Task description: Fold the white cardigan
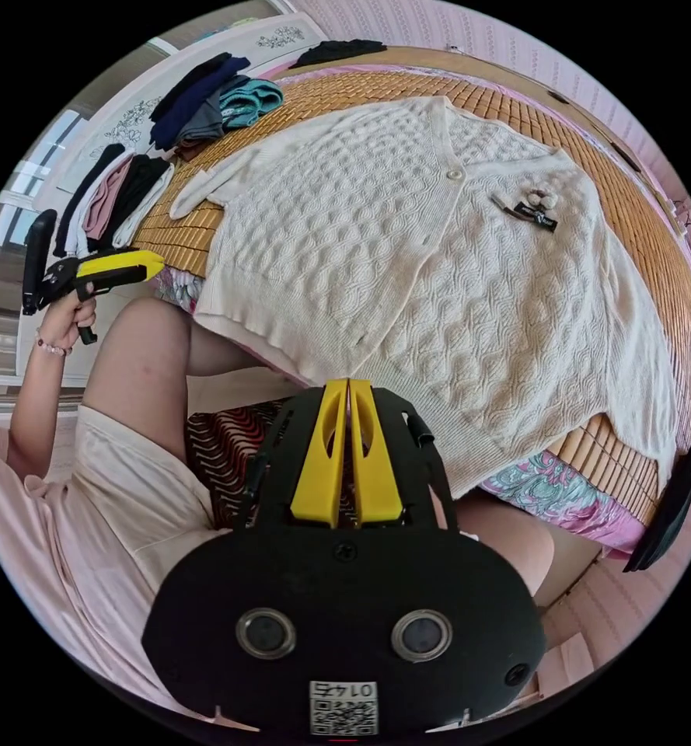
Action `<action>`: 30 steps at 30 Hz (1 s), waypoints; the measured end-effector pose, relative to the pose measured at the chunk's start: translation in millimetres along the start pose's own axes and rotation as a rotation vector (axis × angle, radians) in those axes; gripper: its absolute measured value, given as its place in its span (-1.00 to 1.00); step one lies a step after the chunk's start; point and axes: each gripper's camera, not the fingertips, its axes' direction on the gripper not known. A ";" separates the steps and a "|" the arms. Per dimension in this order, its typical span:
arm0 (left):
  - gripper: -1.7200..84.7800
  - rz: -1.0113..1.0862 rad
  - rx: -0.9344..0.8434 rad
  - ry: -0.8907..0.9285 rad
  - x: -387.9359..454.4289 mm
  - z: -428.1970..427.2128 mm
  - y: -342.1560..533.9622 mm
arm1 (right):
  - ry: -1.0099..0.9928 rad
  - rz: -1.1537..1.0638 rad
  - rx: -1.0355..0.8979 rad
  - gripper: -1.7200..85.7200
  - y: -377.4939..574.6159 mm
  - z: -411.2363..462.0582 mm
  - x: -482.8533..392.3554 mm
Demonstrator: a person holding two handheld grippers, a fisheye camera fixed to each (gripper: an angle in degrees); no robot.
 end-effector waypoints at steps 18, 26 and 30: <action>-0.93 -0.271 0.151 -0.166 -164.7 17.3 15.6 | 0.098 -0.515 -0.007 -0.80 -274.0 60.6 -222.4; -0.93 -0.558 0.396 -0.186 -243.8 -14.8 85.0 | 0.091 -0.562 -0.049 -0.92 -289.0 77.1 -241.1; -0.85 -0.666 0.245 -0.164 -263.2 1.6 93.5 | 0.080 -0.573 -0.072 -0.93 -296.4 75.9 -246.0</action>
